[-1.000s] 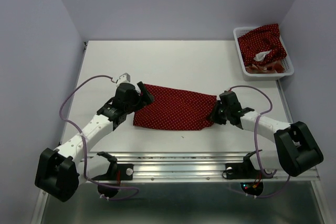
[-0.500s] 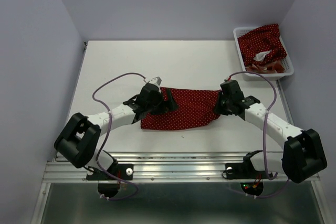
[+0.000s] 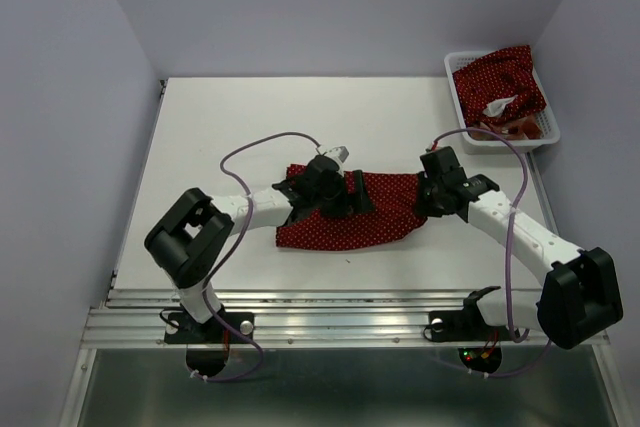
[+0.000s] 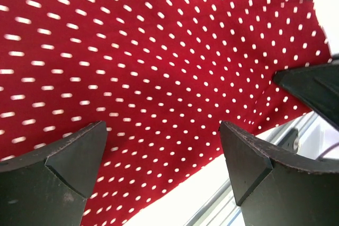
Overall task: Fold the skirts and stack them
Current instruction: Fold the skirt
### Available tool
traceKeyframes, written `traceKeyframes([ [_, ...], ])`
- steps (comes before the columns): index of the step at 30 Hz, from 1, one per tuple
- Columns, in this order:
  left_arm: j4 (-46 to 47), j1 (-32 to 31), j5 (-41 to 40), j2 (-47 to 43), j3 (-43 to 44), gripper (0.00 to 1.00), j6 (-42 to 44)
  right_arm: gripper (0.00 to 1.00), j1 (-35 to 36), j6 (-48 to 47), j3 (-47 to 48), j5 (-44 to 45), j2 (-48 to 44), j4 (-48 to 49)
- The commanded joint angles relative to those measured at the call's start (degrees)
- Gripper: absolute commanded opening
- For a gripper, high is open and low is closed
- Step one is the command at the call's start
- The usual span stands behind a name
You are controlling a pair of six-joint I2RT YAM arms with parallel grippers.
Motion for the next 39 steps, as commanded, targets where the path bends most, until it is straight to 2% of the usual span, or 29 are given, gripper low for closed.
traceKeyframes([
  [1,2.69,-3.21,2.71,2.38,3.34,0.99,-0.18,0.09,-0.17,-1.89,3.47,1.68,-1.28,-1.34],
  [8,4.89,-5.41,4.99,8.53,4.31,0.99,-1.59,0.09,-0.17,-3.56,4.18,3.08,-1.28,-2.13],
  [13,4.81,-6.03,5.09,8.63,4.67,0.99,-2.03,0.09,-0.17,-4.09,4.53,3.62,-0.84,-2.65],
  [16,1.49,-6.03,2.46,5.47,4.92,0.99,-0.81,0.09,-0.17,-4.35,5.14,4.05,-0.58,-3.09],
  [23,-9.07,-5.06,-11.95,-7.69,3.62,0.99,1.05,0.10,-0.17,-5.32,6.99,4.41,0.03,-4.94],
  [29,-17.16,0.47,-20.13,-17.98,-3.76,0.99,-0.35,0.10,-0.17,-6.20,8.13,3.97,1.88,-5.91],
  [35,-17.87,10.30,-17.68,-24.85,-14.30,0.99,-1.50,0.10,-0.17,-6.64,9.19,3.96,3.20,-6.44],
  [39,-18.31,12.08,-17.94,-24.60,-16.51,0.99,-1.59,0.10,-0.17,-6.90,9.98,4.05,3.99,-6.79],
])
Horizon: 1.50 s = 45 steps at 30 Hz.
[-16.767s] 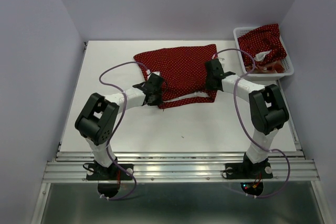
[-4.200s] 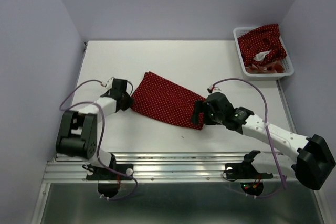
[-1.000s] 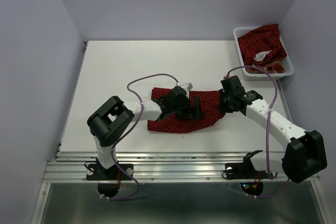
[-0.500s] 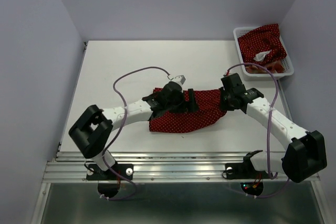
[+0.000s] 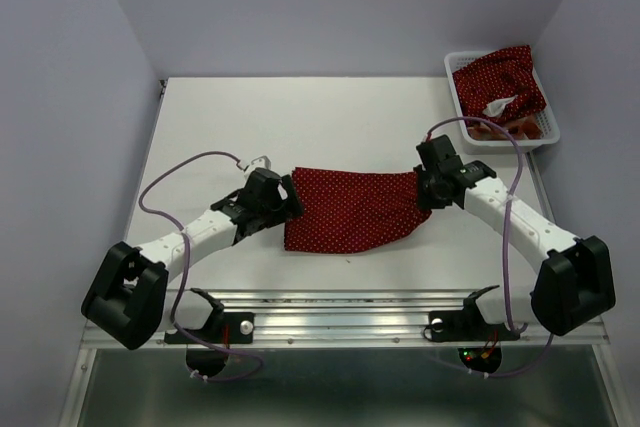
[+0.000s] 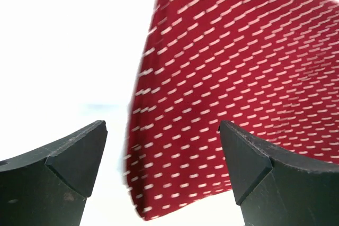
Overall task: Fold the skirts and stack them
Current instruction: Fold the skirt
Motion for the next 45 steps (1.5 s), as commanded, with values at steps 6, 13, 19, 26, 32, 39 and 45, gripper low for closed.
traceKeyframes([
  [6,2.37,1.40,2.72,3.73,-1.85,0.88,0.80,0.10,-0.17,-1.53,4.72,0.86,1.66,-0.65],
  [13,7.56,1.40,9.23,8.83,-1.94,0.36,1.24,0.10,1.50,-1.53,6.21,-0.02,2.63,-0.21],
  [19,8.09,1.40,9.50,11.47,-1.68,0.17,1.94,0.09,3.33,-2.67,8.58,1.12,3.42,-1.09],
  [26,9.15,1.40,10.64,12.35,-2.03,0.14,1.85,0.09,10.35,-3.73,13.85,6.13,6.67,-4.16],
  [32,9.85,1.40,11.00,12.70,-2.56,0.12,1.59,0.09,17.13,-4.43,18.78,9.03,10.62,-5.48],
  [39,10.90,1.48,11.26,13.22,-3.17,0.11,1.24,0.09,22.85,-5.48,26.86,10.09,16.16,-6.80],
  [45,11.61,1.40,11.87,13.58,-3.44,0.11,1.06,0.09,25.75,-5.40,32.05,7.72,20.03,-6.80],
])
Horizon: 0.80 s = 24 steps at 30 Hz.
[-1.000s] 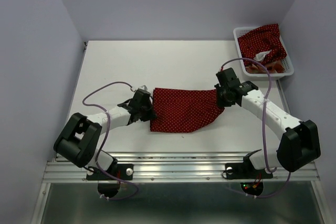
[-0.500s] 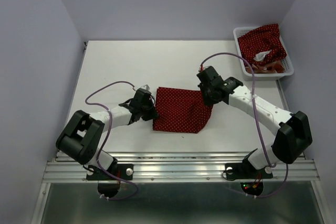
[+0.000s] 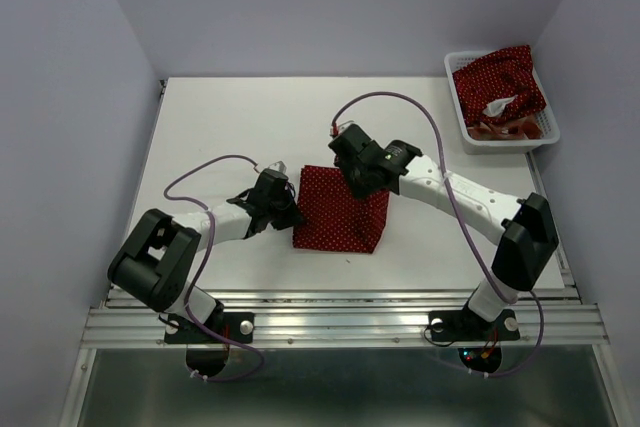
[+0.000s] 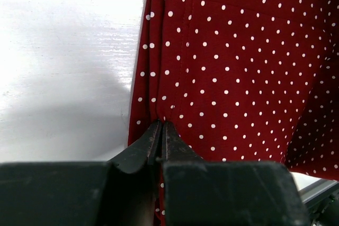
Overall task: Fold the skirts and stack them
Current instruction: Fold the skirt
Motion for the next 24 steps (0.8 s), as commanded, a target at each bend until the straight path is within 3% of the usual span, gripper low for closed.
traceKeyframes([
  [1,-0.32,0.11,0.60,1.08,-1.32,0.11,0.25,0.09,2.01,-0.11,4.47,-1.11,1.25,0.08],
  [24,0.73,0.11,1.91,1.87,-1.14,0.10,-0.19,0.11,3.78,9.03,11.15,-4.81,11.36,5.89],
])
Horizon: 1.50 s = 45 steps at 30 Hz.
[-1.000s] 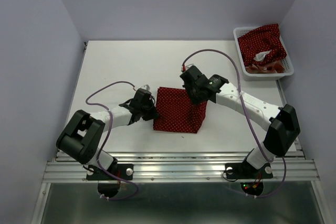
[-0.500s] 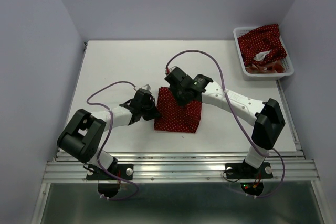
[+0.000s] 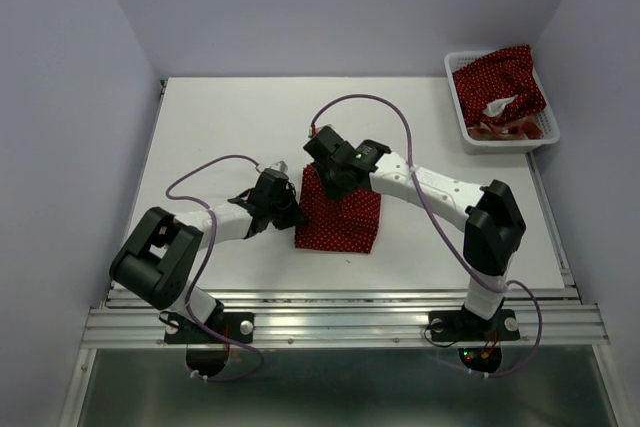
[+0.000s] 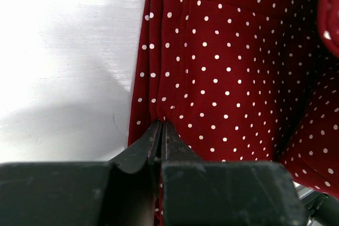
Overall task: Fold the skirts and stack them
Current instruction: Fold the skirt
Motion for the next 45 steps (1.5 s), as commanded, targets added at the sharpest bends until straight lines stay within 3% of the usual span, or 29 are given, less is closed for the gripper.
traceKeyframes([
  [1,-0.69,0.17,0.71,1.10,-1.14,0.10,0.05,0.11,0.30,2.24,3.66,-1.11,1.35,3.70],
  [22,-1.83,0.17,0.27,1.98,0.70,0.10,0.23,0.14,0.30,3.12,4.80,-6.56,8.83,5.46],
  [31,-3.06,0.17,-0.25,2.25,2.37,0.10,0.67,0.25,0.30,1.53,4.89,-10.78,10.32,4.49],
  [42,-5.43,0.52,-2.27,0.58,3.08,0.11,0.93,0.57,0.30,-0.84,4.63,-16.13,7.25,4.93],
  [43,-6.04,0.61,-2.45,0.49,3.42,0.11,1.02,0.65,0.30,-1.19,3.58,-17.54,5.59,5.28],
  [45,-6.75,0.96,-3.15,0.05,3.78,0.17,1.19,0.72,0.30,-2.07,2.35,-19.73,3.65,6.33],
])
